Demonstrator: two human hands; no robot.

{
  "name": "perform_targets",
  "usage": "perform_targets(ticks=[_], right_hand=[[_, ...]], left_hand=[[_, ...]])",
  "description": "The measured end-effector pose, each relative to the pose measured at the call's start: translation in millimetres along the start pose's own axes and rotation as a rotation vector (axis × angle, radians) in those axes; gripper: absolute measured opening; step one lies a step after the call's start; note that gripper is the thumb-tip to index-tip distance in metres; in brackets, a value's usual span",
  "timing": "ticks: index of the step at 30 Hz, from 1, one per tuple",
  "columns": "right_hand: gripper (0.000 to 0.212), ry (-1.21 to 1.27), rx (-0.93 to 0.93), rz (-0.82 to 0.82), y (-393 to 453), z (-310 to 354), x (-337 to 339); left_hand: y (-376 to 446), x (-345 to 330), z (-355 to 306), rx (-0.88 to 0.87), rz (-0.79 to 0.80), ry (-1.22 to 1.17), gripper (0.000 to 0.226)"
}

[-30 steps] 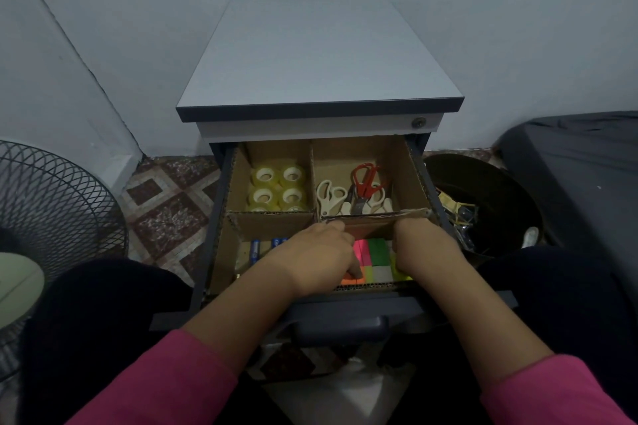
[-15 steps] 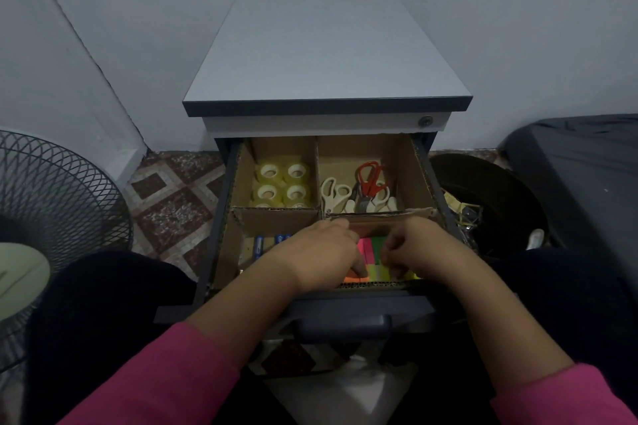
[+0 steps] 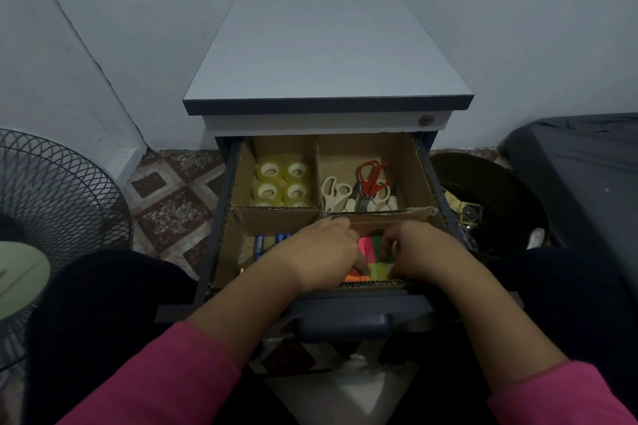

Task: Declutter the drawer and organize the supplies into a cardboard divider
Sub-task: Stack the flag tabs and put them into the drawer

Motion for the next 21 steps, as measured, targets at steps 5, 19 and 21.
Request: perform_targets(ticks=[5,19,21], right_hand=[[0.033,-0.005,0.011,0.006,1,0,-1],[0.012,-0.087,-0.121,-0.105,6,-12,-6],[0.017,-0.090,-0.124,-0.118,7,-12,-7]], left_hand=[[0,0,-1,-0.010,-0.002,0.008,0.048],[0,2,-2,-0.016,-0.002,0.011,0.048],[0,3,-2,-0.015,-0.005,0.010,0.048]])
Point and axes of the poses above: each hand's wrist, its own y-axis towards the middle knuckle, its own x-axis out of the back of the hand, z = x × y, the point moved 6 cm from there along y, towards the middle knuckle, and after that the axes turned 14 degrees about -z, right-handed, at the moved point
